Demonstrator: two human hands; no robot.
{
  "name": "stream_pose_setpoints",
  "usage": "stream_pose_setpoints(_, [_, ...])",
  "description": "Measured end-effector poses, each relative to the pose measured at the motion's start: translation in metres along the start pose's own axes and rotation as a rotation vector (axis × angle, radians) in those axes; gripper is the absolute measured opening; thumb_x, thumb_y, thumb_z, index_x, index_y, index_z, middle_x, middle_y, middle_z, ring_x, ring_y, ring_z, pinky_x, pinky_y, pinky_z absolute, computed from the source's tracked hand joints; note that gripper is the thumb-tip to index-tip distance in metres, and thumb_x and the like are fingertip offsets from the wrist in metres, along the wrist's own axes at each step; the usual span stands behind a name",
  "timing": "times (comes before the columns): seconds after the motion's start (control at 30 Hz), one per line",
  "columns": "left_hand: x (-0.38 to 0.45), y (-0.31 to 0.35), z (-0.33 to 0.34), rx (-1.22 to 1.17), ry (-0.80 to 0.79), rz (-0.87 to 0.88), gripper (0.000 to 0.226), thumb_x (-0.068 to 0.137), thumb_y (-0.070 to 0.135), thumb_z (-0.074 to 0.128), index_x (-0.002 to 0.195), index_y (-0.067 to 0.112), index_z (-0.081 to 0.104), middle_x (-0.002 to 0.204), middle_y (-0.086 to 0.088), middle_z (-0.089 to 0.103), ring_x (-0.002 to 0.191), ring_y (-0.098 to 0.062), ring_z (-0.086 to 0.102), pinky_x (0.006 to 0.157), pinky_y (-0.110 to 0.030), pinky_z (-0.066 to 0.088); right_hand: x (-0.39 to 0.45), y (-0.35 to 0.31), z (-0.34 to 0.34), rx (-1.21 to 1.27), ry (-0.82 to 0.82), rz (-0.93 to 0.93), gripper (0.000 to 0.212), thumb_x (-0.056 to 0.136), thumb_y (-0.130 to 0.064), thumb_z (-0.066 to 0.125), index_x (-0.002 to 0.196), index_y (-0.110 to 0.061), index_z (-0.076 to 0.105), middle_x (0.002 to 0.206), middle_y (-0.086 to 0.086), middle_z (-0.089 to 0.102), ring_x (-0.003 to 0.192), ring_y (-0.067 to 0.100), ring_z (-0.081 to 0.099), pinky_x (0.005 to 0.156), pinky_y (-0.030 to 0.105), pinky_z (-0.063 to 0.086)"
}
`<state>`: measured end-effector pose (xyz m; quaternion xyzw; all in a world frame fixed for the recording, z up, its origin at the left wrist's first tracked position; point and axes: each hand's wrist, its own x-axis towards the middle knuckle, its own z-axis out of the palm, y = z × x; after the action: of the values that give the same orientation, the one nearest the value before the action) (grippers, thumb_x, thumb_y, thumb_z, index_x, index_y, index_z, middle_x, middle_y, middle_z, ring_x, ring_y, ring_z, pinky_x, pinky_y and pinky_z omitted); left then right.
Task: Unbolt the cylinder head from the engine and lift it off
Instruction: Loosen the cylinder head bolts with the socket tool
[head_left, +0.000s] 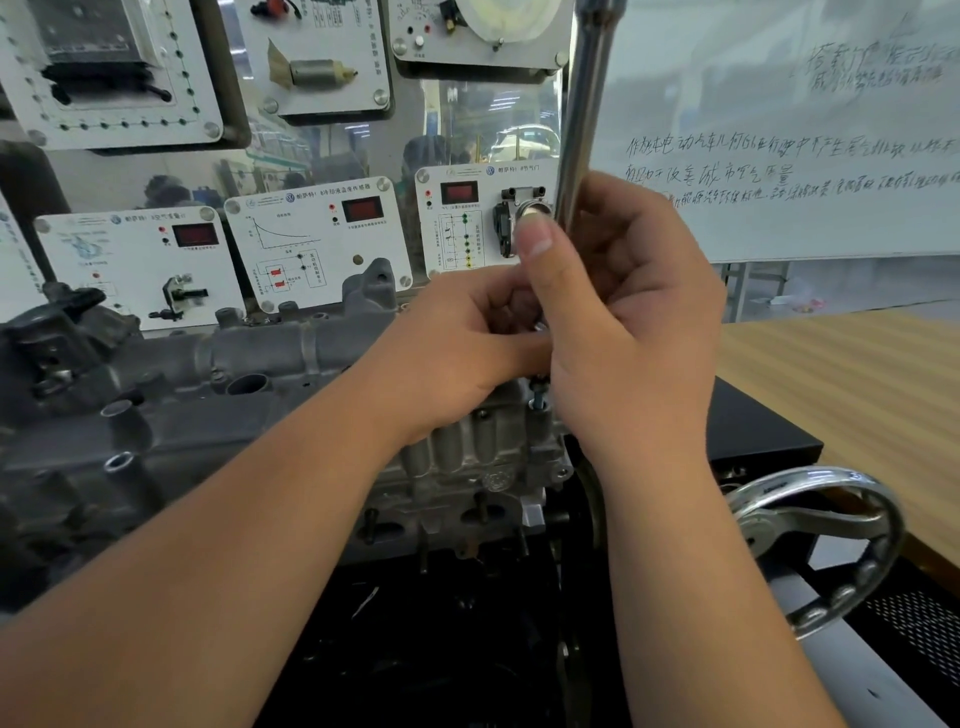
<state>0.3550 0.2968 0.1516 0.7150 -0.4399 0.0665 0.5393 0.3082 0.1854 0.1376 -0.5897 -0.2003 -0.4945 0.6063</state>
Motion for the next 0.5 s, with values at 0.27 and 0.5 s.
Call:
stream_pose_setpoints(0.27, [-0.0039,-0.0052,-0.0059,-0.160,-0.075,-0.024,0.015,0.088,0.010,0.070,0.099,0.020,0.072,0.084,0.008,0.076,0.083,-0.005,0.073,0.076,-0.018,0.056,-0.0006,0.0047,-0.0007,-0.079,0.027,-0.024,0.028,0.101,-0.023,0.056,0.122,-0.010,0.069,0.088,-0.013,0.069,0.083,0.004,0.067,0.077,0.029,0.056])
stream_pose_setpoints(0.5, [-0.0004,-0.0023,-0.0029,0.006,0.021,-0.018,0.028,0.081,0.008,0.073,0.107,-0.002,0.069,0.099,-0.028,0.070,0.096,-0.046,0.068,0.086,-0.056,0.056,-0.0005,0.0032,0.0031,0.022,-0.008,-0.001,0.036,0.092,-0.029,0.069,0.124,-0.013,0.065,0.100,-0.006,0.074,0.093,0.014,0.072,0.082,0.041,0.060])
